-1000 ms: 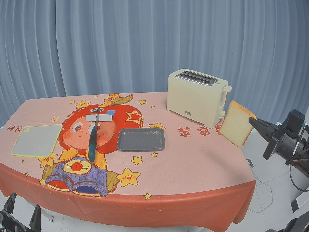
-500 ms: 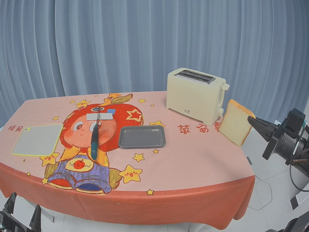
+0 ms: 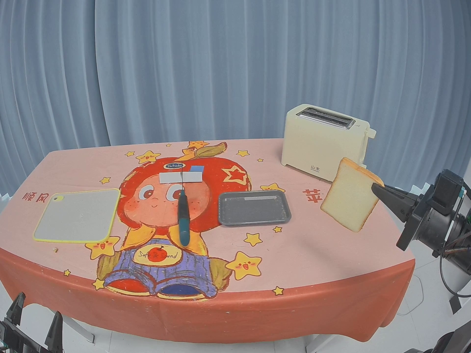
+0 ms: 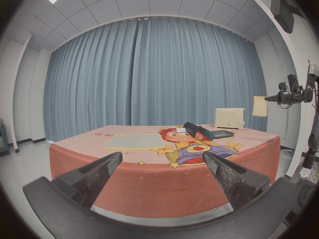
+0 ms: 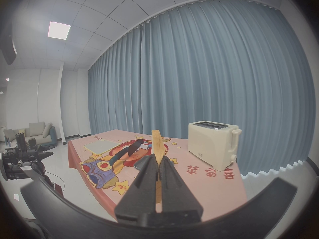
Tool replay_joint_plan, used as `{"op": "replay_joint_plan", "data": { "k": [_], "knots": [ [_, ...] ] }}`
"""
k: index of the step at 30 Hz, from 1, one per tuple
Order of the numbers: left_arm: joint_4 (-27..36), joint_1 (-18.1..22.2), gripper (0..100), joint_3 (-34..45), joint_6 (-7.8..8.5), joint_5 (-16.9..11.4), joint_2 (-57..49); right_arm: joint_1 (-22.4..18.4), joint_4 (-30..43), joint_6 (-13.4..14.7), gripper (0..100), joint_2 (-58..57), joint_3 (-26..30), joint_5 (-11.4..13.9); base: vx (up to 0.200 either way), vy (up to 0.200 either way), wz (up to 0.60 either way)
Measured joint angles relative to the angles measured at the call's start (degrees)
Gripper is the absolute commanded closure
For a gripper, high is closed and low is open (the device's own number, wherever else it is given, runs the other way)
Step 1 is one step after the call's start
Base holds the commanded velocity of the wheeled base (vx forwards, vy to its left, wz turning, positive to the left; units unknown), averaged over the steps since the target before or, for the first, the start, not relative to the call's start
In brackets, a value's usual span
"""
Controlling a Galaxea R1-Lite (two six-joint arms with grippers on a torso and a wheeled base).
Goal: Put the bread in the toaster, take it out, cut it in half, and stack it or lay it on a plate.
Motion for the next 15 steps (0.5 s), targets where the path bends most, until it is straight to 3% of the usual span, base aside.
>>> {"op": "replay_joint_plan", "data": {
  "k": [15],
  "knots": [
    [0.0,0.0,0,0.0,0.0,0.0,0.0,0.9,0.1,0.1,100,0.2,0.2,0.0,0.0,0.2,0.0]
  ]
}}
